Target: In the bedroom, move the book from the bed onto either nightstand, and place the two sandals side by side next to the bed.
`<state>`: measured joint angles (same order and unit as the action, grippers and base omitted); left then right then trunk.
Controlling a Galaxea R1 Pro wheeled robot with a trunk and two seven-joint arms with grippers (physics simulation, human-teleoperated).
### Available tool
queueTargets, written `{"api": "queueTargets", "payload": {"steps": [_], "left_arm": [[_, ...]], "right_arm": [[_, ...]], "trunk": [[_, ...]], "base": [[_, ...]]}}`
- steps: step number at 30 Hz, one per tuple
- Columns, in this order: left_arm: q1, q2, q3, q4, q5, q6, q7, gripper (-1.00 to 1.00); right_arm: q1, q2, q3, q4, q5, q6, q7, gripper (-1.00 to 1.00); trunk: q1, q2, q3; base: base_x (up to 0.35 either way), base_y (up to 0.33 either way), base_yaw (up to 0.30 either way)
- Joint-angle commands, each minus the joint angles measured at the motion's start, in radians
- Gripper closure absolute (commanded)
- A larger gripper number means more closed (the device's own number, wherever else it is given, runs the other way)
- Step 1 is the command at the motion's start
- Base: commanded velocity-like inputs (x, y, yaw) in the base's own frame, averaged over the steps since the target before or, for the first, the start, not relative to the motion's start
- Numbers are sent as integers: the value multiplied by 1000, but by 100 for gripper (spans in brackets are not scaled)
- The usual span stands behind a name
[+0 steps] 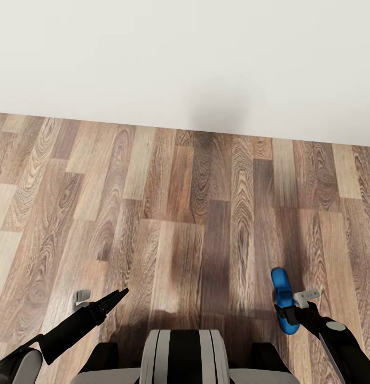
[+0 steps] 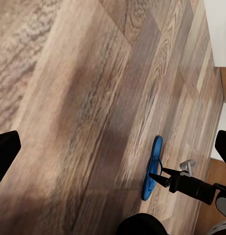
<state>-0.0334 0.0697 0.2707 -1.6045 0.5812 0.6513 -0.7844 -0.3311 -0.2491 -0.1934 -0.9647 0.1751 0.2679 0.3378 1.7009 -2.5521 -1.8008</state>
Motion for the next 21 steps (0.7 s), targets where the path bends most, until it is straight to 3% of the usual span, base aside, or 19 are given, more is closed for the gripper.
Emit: {"api": "queueTargets", "payload": {"steps": [1, 2, 3, 17, 21], "left_arm": [[0, 0, 1, 0, 5, 7, -1, -100], [0, 0, 0, 0, 5, 7, -1, -100], [0, 0, 0, 0, 5, 7, -1, -100], [0, 0, -1, 0, 5, 7, -1, -100], [0, 0, -1, 0, 5, 7, -1, -100]], "right_arm": [[0, 1, -3, -2, 10, 4, 8, -100], [0, 1, -3, -2, 11, 4, 8, -100], [0, 1, -3, -2, 11, 4, 8, 100], [0, 1, -3, -2, 11, 4, 8, 100], [0, 1, -4, -2, 11, 4, 8, 100]], "trunk": [[0, 0, 0], [0, 0, 0], [0, 0, 0], [0, 0, 0], [-2, 1, 15]], "base": [[0, 0, 0], [0, 0, 0], [0, 0, 0], [0, 0, 0], [0, 0, 0]]}}
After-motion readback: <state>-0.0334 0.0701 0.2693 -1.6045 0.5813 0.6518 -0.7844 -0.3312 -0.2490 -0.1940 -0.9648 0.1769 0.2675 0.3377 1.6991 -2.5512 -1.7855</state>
